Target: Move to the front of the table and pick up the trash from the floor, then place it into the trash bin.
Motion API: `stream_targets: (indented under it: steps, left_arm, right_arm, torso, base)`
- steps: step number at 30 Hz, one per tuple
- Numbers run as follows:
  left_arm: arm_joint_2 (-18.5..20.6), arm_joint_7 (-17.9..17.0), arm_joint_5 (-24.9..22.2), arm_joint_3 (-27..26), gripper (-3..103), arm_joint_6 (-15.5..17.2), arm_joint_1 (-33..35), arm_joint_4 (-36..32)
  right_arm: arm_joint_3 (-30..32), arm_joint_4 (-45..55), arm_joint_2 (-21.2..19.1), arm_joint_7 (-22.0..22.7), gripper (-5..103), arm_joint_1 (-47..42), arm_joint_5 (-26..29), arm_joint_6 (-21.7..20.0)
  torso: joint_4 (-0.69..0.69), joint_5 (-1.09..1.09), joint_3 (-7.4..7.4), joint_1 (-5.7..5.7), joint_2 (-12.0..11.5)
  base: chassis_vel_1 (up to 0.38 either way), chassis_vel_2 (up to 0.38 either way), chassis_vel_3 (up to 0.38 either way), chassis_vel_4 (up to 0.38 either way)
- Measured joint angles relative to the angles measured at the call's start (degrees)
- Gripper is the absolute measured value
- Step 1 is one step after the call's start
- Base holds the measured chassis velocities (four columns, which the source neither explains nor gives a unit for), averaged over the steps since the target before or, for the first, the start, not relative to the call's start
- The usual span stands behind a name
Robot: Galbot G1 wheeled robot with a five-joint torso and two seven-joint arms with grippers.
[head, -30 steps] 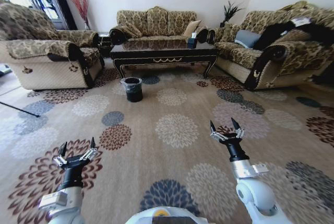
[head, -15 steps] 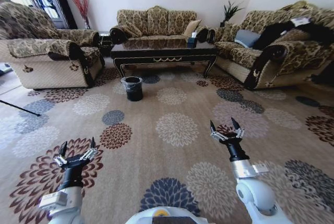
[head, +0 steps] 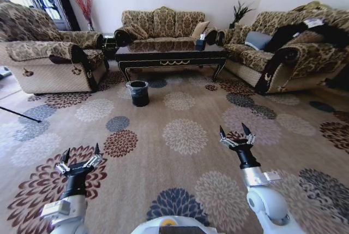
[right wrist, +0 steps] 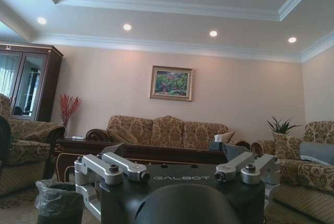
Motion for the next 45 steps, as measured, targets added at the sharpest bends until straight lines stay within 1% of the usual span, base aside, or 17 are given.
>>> stream_targets:
  steps: [8, 22, 32, 45]
  left_arm:
    - [0.00, 0.00, 0.00, 0.00, 100, 0.00, 0.00, 0.00]
    - [0.00, 0.00, 0.00, -0.01, 100, 0.00, 0.00, 0.00]
    - [0.00, 0.00, 0.00, -0.01, 100, 0.00, 0.01, 0.00]
    - [0.00, 0.00, 0.00, -0.01, 100, 0.00, 0.01, 0.00]
  right_arm:
    - [0.00, 0.00, 0.00, 0.00, 100, -0.01, 0.00, 0.00]
    - [0.00, 0.00, 0.00, 0.00, 100, -0.01, 0.00, 0.00]
    - [0.00, 0.00, 0.00, 0.00, 100, -0.01, 0.00, 0.00]
    - [0.00, 0.00, 0.00, 0.00, 100, -0.01, 0.00, 0.00]
  torso:
    - [-0.02, 0.00, -0.02, 0.00, 0.00]
    - [-0.01, -0.01, -0.02, -0.01, 0.00]
    - [-0.01, 0.00, -0.02, -0.02, 0.01]
    - [-0.01, 0.00, -0.01, -0.01, 0.01]
  base:
    - [-0.053, 0.024, 0.060, -0.039]
    - [0.000, 0.000, 0.000, 0.000]
    - [-0.005, -0.072, 0.006, 0.087]
    - [-0.003, -0.011, 0.001, 0.006]
